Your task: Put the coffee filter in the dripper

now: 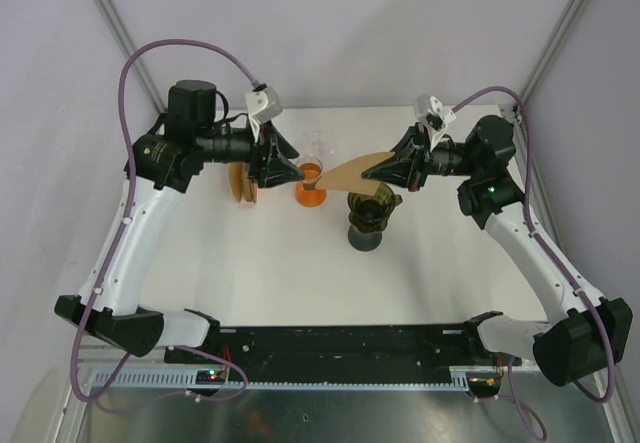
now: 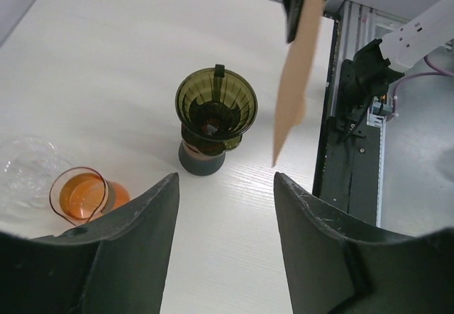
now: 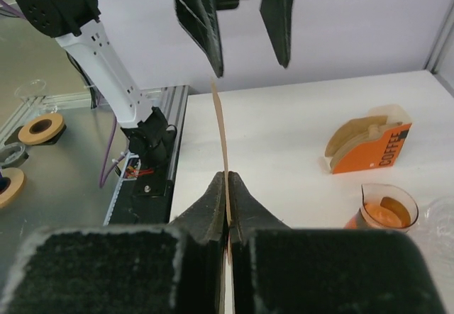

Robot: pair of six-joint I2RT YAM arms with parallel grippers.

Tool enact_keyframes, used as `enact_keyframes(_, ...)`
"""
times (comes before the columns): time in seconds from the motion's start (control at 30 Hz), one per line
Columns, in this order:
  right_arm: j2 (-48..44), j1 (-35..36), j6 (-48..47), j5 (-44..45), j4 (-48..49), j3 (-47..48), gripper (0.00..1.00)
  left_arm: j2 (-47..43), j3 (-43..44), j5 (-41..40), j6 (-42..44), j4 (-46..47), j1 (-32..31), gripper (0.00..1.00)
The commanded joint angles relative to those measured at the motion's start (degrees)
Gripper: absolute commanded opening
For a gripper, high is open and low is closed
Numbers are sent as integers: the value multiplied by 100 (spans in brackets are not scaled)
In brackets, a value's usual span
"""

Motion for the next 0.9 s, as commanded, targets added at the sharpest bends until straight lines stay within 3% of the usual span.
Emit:
enact_keyframes(0.0, 5, -49, -291, -34, -564, 136, 0, -12, 408, -36, 295, -53, -212, 60)
enact_keyframes(0.17, -4, 3, -312, 120, -715, 144, 0, 105, 504, 213, 317, -57, -398, 57)
enact_keyframes(0.47, -61, 149, -334, 164, -719, 147, 0, 332, 474, -297, 449, -49, -838, 55)
enact_keyframes(0.53, -60, 161, -347, 164, -743, 147, 0, 356, 529, -221, 441, -42, -853, 49)
enact_keyframes(0.8, -66, 182, -447, 156, -853, 151, 0, 367, 495, 84, 382, -49, -884, 5)
enact_keyframes(0.87, -70, 178, -503, 149, -906, 148, 0, 352, 493, 160, 352, -46, -884, 1)
